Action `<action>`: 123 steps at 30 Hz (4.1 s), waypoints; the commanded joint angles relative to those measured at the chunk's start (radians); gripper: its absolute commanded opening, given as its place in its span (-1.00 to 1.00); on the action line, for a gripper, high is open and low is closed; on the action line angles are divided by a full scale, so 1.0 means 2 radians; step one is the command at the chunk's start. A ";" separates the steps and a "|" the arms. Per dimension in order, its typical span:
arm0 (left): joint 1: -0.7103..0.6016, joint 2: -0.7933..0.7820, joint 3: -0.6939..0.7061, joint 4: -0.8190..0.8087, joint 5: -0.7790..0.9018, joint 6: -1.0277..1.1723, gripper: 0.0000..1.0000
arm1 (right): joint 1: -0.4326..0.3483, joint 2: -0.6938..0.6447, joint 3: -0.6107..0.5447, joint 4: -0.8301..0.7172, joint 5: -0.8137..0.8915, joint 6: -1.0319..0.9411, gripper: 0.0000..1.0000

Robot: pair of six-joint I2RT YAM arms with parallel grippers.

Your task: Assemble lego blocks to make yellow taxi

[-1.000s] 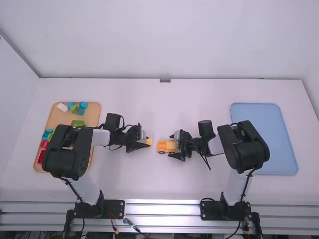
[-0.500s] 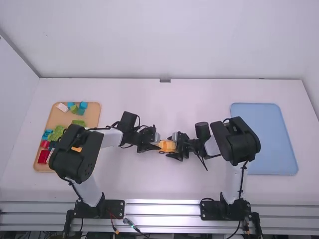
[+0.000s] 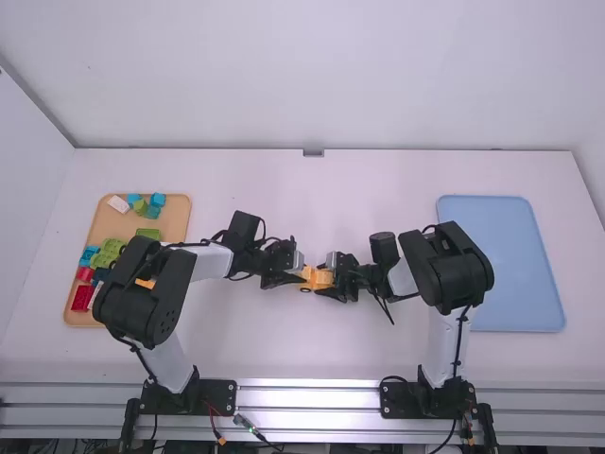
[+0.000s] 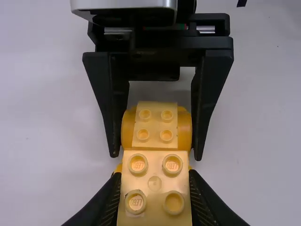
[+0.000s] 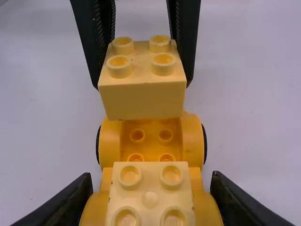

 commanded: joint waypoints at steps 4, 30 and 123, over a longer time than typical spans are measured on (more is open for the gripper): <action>-0.019 0.018 0.004 0.024 0.012 -0.003 -0.96 | 0.001 0.007 0.004 0.000 -0.004 0.000 0.01; -0.036 0.036 0.004 0.029 -0.015 -0.003 -0.96 | 0.001 0.007 0.004 -0.013 -0.008 -0.023 0.01; 0.008 -0.007 0.002 0.048 0.002 -0.130 -0.95 | -0.006 0.007 0.004 -0.012 -0.008 -0.008 0.05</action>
